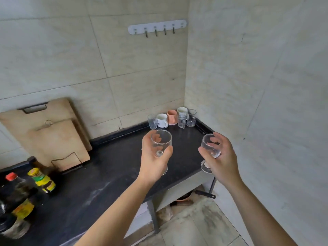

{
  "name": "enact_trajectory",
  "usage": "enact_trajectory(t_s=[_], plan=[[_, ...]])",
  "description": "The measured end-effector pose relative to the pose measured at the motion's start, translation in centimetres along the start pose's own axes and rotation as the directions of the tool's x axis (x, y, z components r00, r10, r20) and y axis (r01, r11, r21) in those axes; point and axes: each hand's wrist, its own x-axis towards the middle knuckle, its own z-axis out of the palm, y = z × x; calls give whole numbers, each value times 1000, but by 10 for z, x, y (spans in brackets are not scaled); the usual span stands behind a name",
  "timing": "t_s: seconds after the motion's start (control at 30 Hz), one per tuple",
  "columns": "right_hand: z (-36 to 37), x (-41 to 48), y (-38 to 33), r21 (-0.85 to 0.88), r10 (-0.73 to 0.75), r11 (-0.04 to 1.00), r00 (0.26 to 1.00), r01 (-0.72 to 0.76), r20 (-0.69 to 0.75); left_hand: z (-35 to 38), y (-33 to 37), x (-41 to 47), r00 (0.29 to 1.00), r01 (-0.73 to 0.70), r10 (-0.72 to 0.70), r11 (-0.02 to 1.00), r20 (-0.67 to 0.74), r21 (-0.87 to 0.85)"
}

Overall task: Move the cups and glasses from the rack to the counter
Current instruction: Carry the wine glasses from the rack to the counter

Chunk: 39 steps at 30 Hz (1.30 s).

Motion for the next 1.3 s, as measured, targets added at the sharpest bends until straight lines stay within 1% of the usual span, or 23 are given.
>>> enact_trajectory(t_s=[0.1,0.17,0.27,0.33,0.43,0.5,0.63,0.73,0.8,0.87,1.0,1.17,1.3], plan=[[-9,47,34,-16,35,999,999,-35,-11,35,-28,43,1000,-10,9,999,28,35],[-12,87,56,-42,53,998,999,-53,4,57,-46,74,1000,10,-10,997,5,75],[-16,151,78,-92,60,994,996,-54,59,90,-67,125,996,68,-63,994,-59,80],[-18,189,83,-128,41,991,994,-28,101,106,-79,160,987,129,-118,986,-106,105],[-17,246,89,-182,-34,982,989,60,146,122,-96,207,972,202,-177,966,-158,159],[-8,281,101,-230,-36,970,978,83,205,128,-109,230,963,236,-203,953,-178,190],[21,328,139,-330,12,938,943,105,332,129,-136,260,942,310,-261,918,-212,246],[54,354,161,-436,92,897,930,77,355,123,-165,287,920,370,-314,891,-234,262],[78,367,177,-495,181,868,908,32,377,118,-185,303,906,405,-345,875,-247,264],[100,379,190,-521,240,853,891,-5,385,110,-206,319,890,444,-385,854,-244,272],[146,403,213,-563,304,826,873,-42,382,93,-251,352,858,512,-461,806,-228,296],[206,431,255,-615,318,788,851,8,418,83,-298,391,825,565,-528,754,-202,334],[238,446,272,-647,314,760,832,70,458,83,-332,411,856,511,-493,756,-157,408]])
